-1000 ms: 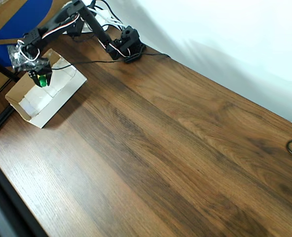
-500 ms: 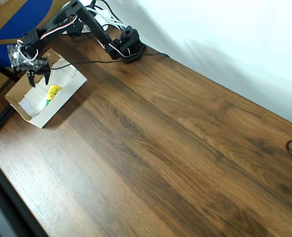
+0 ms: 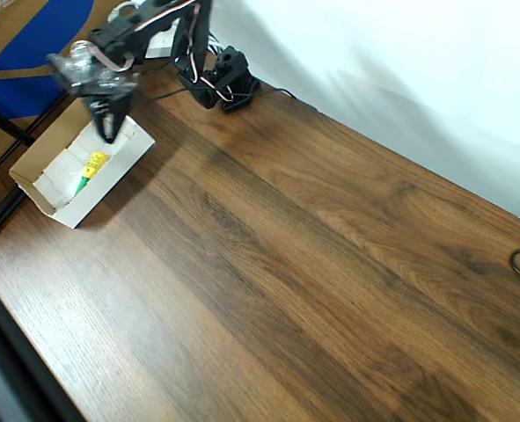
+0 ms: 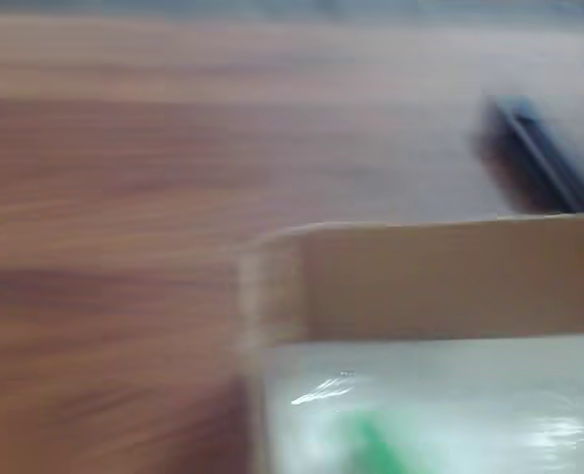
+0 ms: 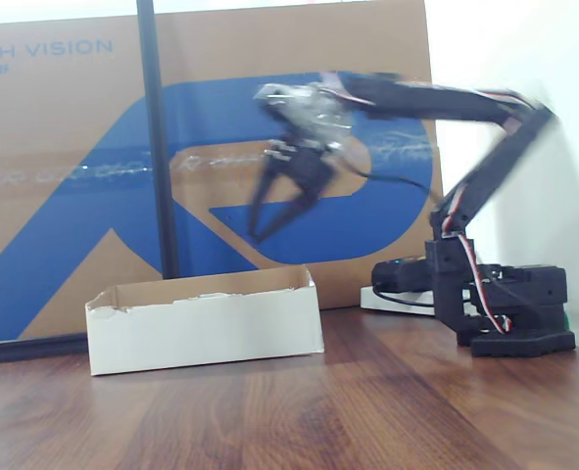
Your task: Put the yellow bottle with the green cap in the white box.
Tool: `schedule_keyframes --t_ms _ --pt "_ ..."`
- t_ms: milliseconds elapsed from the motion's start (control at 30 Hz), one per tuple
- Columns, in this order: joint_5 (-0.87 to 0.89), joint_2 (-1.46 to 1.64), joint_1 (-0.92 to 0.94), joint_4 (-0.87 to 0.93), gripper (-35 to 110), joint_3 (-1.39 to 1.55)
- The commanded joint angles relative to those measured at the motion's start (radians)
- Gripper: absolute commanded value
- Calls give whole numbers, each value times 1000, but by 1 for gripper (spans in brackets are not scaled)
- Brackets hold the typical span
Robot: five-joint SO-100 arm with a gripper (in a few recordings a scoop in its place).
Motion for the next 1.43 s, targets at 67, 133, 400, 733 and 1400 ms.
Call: schedule_keyframes --t_ms 67,133,400,733,1400 --pt "-20 304 -103 31 0 213" --pt "-25 382 -124 38 0 295" --pt "-77 607 -123 61 0 554" --pt "-163 1040 -48 304 0 813" --pt "-123 1039 -106 535 0 805"
